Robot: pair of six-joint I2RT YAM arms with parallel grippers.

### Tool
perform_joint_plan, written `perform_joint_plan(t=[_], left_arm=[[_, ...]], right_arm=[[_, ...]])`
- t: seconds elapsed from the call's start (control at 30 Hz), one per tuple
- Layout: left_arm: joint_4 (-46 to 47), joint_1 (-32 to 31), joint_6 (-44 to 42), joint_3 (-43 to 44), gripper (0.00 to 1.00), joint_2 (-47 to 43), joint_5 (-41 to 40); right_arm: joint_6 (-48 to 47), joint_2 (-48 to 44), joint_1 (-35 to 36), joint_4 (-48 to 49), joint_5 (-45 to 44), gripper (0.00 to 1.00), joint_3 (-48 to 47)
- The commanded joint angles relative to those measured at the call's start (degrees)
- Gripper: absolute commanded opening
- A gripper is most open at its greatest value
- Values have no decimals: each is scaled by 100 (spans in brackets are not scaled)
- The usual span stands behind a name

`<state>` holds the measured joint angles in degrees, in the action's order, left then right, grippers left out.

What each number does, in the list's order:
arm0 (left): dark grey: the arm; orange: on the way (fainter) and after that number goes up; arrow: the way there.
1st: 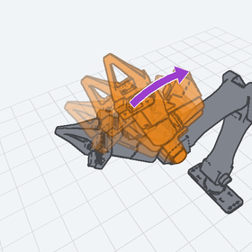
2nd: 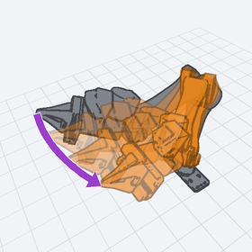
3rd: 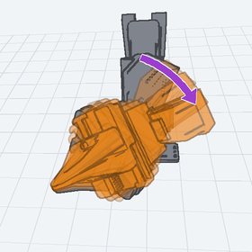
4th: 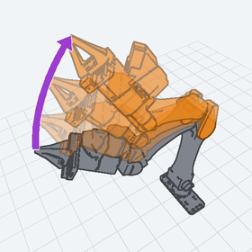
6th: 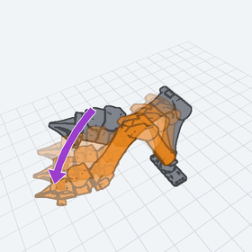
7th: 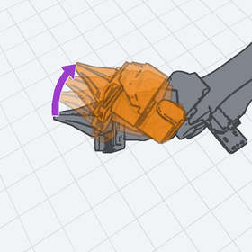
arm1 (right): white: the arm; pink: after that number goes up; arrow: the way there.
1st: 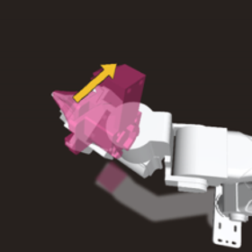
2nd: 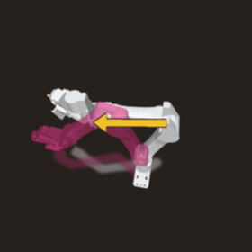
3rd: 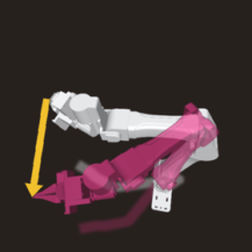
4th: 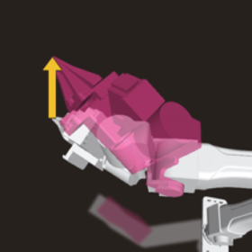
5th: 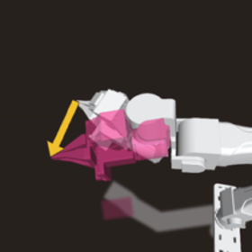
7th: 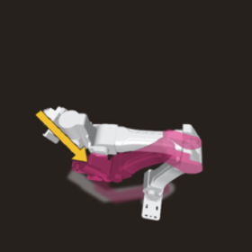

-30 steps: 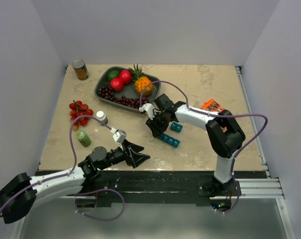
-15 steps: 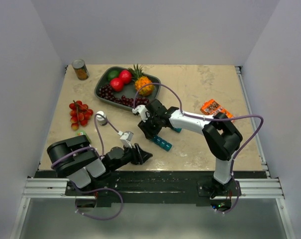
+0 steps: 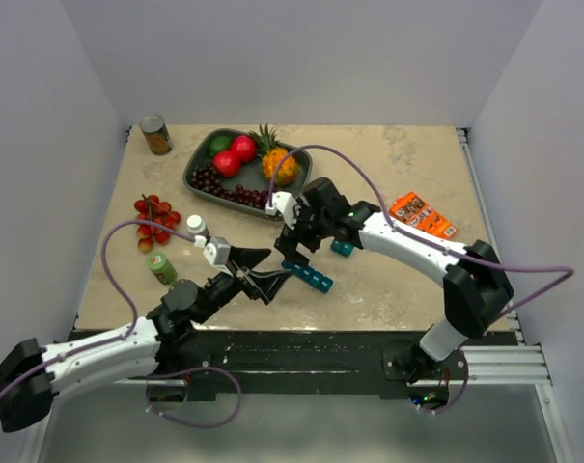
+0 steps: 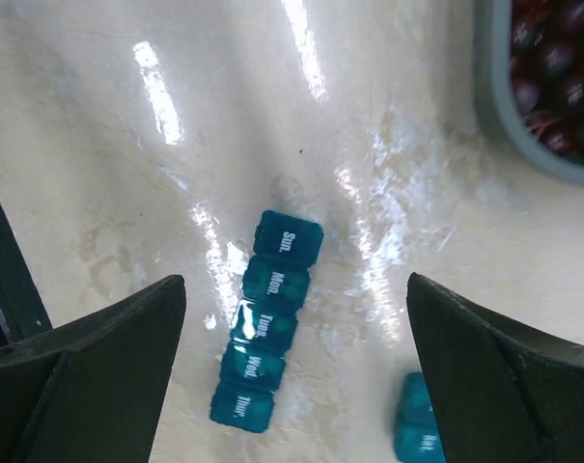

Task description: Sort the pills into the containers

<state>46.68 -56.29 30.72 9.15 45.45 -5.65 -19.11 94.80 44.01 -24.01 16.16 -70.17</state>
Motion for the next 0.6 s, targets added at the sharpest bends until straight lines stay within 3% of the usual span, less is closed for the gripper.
perform_joint_plan(t=[0.0, 0.13, 0.27, 0.43, 0.57], left_arm=[[-2906, 13, -1340, 754, 100, -1281, -1286], [-4348, 13, -2102, 1597, 100, -1522, -1623], [-5500, 22, -2833, 2484, 100, -1346, -1650], [-5889, 22, -3922, 2812, 100, -1284, -1597], [-5592, 22, -4206, 2357, 100, -1503, -1623]], right_arm=[[-1356, -813, -436, -113, 948, 99, 565], [-2436, -1394, -1007, -226, 1951, 99, 1145], [-3054, -1912, -1017, -166, 2128, 99, 1944], [-2800, -2071, -1017, 212, 1689, 99, 2455], [-2624, -2150, -1017, 467, 1452, 99, 2719]])
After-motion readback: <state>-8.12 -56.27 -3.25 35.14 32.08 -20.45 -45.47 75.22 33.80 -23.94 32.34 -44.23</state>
